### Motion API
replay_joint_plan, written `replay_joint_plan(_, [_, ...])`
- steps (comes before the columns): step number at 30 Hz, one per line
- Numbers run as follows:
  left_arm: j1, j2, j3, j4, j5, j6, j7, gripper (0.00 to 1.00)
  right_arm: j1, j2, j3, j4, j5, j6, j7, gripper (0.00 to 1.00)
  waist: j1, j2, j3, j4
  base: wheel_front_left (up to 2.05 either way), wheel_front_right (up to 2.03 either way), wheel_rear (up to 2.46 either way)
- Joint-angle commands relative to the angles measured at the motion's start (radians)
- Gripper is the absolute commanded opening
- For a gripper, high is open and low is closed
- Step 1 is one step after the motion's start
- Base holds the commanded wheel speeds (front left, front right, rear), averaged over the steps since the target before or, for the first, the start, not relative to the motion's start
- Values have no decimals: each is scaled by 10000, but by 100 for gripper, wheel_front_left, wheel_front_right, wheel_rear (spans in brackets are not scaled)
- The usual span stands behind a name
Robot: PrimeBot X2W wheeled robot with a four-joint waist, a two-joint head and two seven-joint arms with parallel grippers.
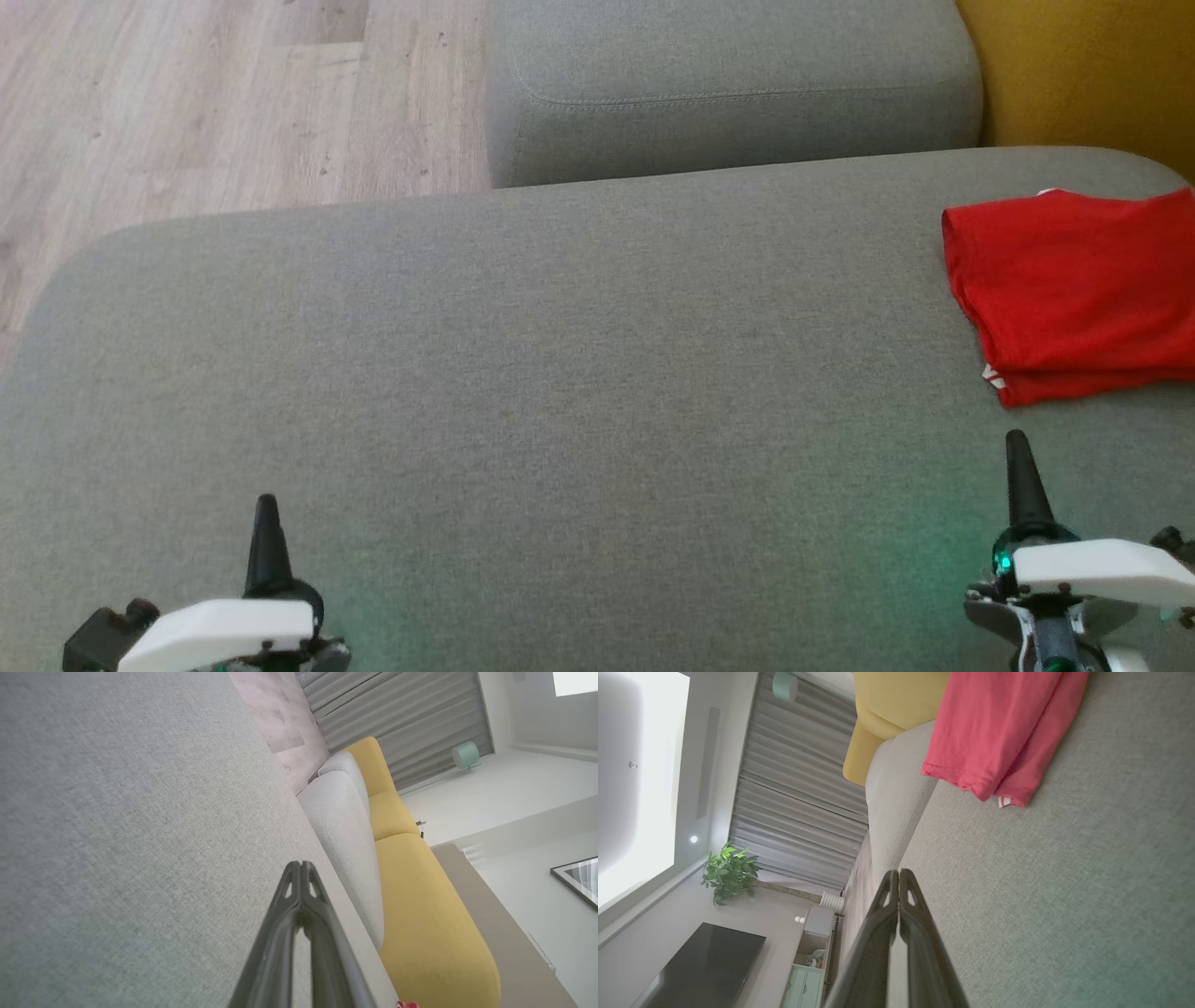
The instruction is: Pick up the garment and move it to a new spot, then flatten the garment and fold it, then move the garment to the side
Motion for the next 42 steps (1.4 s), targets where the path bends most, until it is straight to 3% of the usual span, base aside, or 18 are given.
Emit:
replay_joint_plan(1, [-576, 148, 363, -254, -201, -81, 32, 0, -585, -207, 86, -309, 231, 58, 59, 0, -1, 0, 3, 0, 0, 0, 0])
replay_joint_plan(35, [-1462, 119, 1271, 206, -4113, -676, 1059, 0, -1240, -197, -489, -241, 4293, 79, 1061, 0, -1, 0, 175, -45, 0, 0, 0])
replay_joint_plan(42, [-1477, 100, 1311, 215, -4148, -684, 1096, 0, -1252, -179, -522, -238, 4333, 79, 1096, 0, -1, 0, 178, -45, 0, 0, 0])
